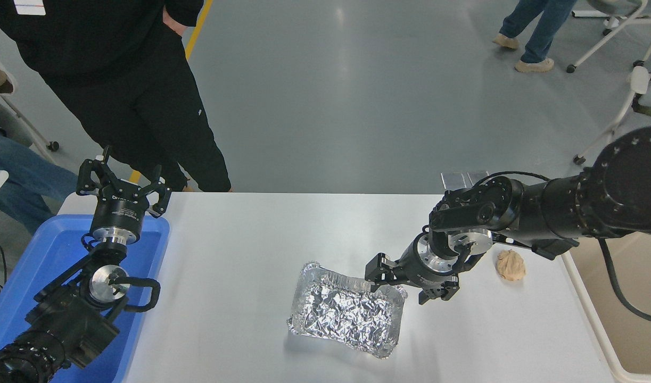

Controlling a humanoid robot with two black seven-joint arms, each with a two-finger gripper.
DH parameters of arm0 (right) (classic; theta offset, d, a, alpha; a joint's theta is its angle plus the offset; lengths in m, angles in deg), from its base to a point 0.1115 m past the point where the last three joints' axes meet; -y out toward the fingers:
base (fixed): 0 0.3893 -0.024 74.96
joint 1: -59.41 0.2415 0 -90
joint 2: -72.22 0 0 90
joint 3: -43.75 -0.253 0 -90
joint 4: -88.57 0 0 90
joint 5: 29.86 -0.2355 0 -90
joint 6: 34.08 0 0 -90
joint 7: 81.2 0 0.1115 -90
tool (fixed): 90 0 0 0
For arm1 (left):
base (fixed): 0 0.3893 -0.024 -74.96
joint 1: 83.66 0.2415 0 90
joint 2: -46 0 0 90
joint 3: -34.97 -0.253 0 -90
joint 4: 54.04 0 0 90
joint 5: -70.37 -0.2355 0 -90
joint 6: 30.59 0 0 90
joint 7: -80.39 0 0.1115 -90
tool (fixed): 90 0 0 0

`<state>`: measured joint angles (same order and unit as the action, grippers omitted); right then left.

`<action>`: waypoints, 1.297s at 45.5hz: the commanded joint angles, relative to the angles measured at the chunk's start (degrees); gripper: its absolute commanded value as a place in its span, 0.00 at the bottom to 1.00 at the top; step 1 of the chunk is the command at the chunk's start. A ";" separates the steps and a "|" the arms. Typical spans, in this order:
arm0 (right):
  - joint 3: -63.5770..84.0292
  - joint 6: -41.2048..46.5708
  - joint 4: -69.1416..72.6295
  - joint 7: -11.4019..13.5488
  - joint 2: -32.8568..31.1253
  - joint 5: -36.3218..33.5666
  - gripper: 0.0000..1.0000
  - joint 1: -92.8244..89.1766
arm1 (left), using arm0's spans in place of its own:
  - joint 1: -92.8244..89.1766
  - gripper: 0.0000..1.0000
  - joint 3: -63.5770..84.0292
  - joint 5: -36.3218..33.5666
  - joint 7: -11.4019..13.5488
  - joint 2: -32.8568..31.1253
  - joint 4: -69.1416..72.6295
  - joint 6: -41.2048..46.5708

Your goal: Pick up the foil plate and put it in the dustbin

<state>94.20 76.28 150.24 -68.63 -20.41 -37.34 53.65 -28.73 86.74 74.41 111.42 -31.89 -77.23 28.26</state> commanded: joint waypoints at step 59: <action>-4.39 -14.83 3.89 -0.53 -3.00 5.46 0.00 -1.81 | 0.00 0.99 0.00 0.00 0.00 0.01 -0.01 -0.05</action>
<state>89.44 60.75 151.94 -68.98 -20.05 -32.01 45.60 -28.73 86.74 74.41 111.42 -31.89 -77.24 28.26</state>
